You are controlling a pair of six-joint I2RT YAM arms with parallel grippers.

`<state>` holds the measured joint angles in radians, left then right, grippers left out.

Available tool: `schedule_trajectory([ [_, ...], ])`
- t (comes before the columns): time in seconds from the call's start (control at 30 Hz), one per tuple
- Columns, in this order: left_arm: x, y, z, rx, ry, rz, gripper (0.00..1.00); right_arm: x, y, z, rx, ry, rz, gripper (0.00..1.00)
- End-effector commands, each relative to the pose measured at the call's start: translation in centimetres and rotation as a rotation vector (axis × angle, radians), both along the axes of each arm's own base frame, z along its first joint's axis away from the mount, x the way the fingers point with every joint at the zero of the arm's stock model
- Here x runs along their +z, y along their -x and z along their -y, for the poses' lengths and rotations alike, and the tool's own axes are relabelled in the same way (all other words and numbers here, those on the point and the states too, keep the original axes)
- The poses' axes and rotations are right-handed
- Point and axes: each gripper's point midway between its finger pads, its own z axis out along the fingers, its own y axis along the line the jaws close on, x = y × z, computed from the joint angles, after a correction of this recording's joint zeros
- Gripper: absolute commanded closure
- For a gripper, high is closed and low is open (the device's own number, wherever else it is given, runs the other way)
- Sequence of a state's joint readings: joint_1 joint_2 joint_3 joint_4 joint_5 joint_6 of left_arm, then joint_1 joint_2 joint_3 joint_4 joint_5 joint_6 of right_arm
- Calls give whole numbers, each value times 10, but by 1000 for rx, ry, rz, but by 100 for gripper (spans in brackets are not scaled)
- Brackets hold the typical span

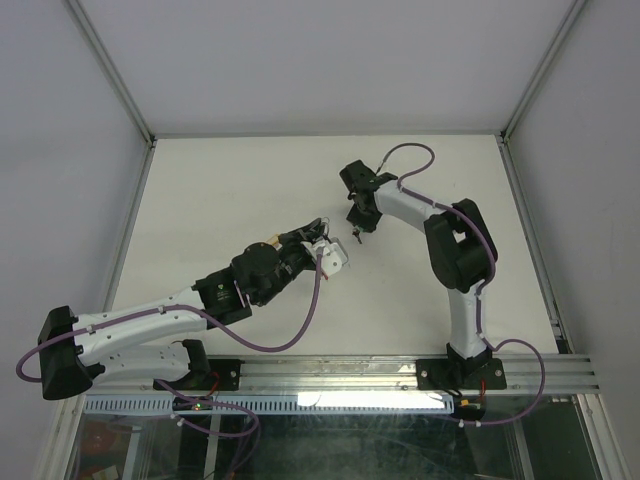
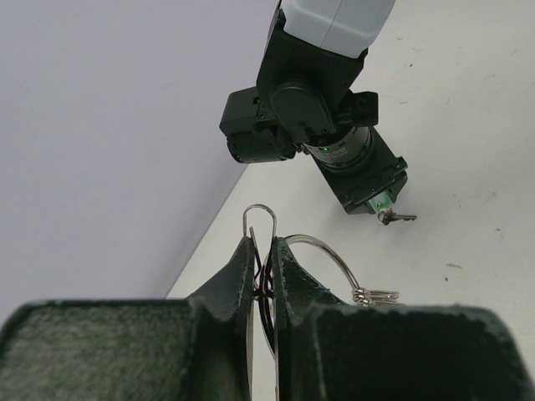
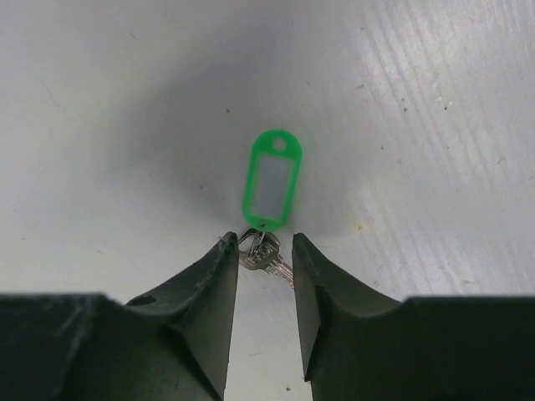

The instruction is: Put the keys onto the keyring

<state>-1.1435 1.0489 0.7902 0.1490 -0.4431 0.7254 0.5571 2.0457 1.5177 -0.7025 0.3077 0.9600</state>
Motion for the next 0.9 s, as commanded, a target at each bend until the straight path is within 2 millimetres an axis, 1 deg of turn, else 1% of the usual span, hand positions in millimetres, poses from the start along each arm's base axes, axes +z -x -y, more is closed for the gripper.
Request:
schedule_trajectory([
  [0.0, 25, 0, -1, -8, 74, 43, 100, 18, -22, -6, -20, -27, 77, 67],
  [0.2, 25, 0, 0, -7, 72, 44, 100, 19, -25, -6, -15, -26, 83, 78],
  [0.3, 24, 0, 0, -8, 67, 44, 100, 20, -25, -6, -11, -26, 85, 82],
  [0.4, 25, 0, -1, -5, 69, 46, 100, 19, -24, -6, -9, -25, 84, 89],
  [0.53, 24, -1, -1, -3, 67, 46, 100, 19, -23, -7, -3, -40, 86, 93],
  [0.6, 25, -1, -1, -3, 68, 47, 100, 21, -23, -7, -1, -48, 90, 99],
  [0.73, 25, -1, -2, 0, 66, 48, 100, 34, -22, -6, 38, -59, 129, 100],
  [0.8, 25, -1, -2, -1, 67, 48, 100, 47, -21, -6, 75, -67, 156, 100],
  [0.87, 25, -1, -2, 2, 68, 49, 100, 61, -16, -6, 151, -70, 179, 100],
])
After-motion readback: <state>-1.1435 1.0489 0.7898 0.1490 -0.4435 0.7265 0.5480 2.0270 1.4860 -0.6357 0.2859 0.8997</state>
